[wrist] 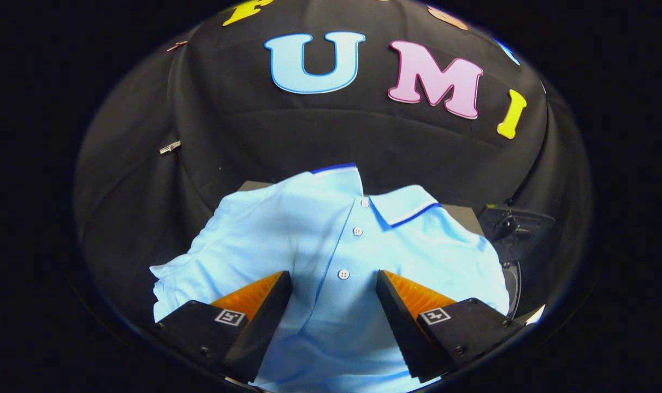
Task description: Put the clothes into the washing machine and then close the washing machine lid.
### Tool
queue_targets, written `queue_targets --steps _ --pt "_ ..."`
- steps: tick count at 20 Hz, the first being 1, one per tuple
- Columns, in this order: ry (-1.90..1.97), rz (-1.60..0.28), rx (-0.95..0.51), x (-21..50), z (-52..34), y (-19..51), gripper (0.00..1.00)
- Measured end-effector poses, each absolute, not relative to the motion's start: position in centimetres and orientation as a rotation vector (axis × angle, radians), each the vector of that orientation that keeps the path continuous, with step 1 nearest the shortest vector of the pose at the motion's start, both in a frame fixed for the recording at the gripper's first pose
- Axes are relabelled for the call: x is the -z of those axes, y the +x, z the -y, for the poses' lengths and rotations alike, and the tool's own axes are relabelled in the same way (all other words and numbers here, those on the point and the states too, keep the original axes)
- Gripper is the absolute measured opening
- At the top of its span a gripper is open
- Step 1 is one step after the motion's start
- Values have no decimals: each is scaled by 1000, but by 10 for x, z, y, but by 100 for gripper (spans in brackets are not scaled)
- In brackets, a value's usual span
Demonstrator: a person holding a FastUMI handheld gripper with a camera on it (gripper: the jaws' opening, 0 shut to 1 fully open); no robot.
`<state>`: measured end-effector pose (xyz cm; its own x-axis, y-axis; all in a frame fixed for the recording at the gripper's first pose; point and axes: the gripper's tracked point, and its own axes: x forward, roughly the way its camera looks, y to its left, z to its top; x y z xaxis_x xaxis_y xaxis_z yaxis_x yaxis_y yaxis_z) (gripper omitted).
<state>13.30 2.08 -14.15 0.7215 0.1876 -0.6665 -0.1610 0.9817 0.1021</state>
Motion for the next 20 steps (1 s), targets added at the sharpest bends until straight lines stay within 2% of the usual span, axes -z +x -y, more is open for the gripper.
queue_targets --steps 2,3,4,7,15,20 --pt "46 -753 -197 142 -21 135 99" --pt "45 -765 -211 141 -23 134 83" --pt "43 -770 -255 141 -27 135 76" --pt "38 -741 -333 142 -33 138 17" --pt "-9 -720 -325 141 -29 133 17" --pt "50 -648 -369 132 -28 129 17"
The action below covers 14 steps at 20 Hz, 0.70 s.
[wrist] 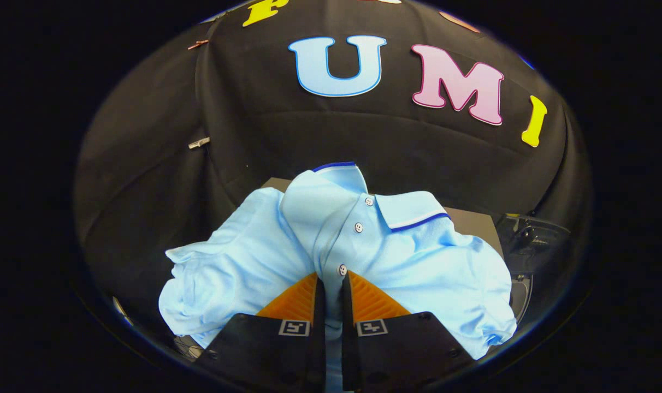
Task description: Put the clothes into the washing machine and then close the washing machine lid.
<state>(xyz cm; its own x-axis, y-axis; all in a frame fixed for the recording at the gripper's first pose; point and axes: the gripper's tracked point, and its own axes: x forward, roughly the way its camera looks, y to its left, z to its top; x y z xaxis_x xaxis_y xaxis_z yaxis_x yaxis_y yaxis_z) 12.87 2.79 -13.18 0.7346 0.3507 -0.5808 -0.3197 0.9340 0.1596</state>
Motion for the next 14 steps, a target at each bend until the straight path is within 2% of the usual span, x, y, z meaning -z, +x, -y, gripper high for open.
queue_targets --steps 7,14 --pt "110 -516 -519 84 -9 101 16" --pt "132 -461 -536 67 57 96 17"
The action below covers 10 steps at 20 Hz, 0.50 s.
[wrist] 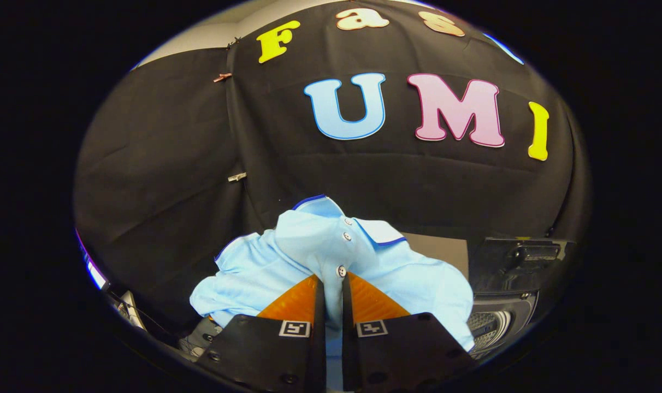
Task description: Put the clothes into the washing machine and then close the washing machine lid.
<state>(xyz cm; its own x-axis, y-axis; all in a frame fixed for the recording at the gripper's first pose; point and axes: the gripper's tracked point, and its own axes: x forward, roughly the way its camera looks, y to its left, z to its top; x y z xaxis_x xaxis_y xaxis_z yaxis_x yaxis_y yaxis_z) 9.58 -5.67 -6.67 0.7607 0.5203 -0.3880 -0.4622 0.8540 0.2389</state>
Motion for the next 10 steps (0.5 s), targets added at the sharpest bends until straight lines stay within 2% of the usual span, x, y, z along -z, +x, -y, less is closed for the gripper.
queue_targets --steps 10 --pt "158 -440 -487 61 172 102 16"
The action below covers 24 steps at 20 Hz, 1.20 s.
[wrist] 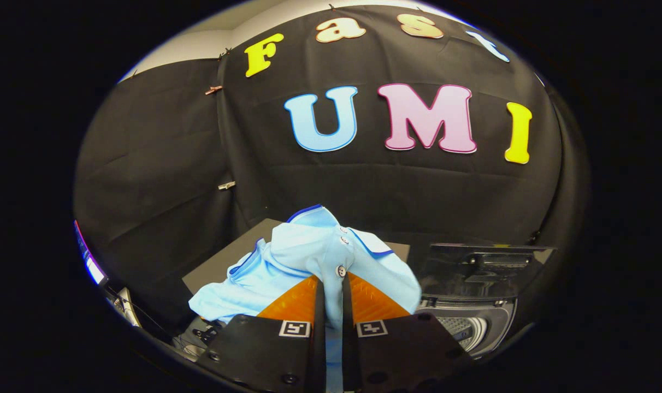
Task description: Put the clothes into the washing machine and then close the washing machine lid.
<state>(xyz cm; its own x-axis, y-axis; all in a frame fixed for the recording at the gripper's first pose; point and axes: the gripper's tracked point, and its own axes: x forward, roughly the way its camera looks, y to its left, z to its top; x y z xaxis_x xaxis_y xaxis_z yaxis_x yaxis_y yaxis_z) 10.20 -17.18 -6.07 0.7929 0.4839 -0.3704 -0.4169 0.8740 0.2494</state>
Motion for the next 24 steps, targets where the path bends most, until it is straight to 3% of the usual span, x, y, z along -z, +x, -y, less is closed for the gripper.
queue_targets --steps 13,24 --pt "261 -462 -429 93 350 121 16" --pt "278 -495 -366 119 418 125 16"
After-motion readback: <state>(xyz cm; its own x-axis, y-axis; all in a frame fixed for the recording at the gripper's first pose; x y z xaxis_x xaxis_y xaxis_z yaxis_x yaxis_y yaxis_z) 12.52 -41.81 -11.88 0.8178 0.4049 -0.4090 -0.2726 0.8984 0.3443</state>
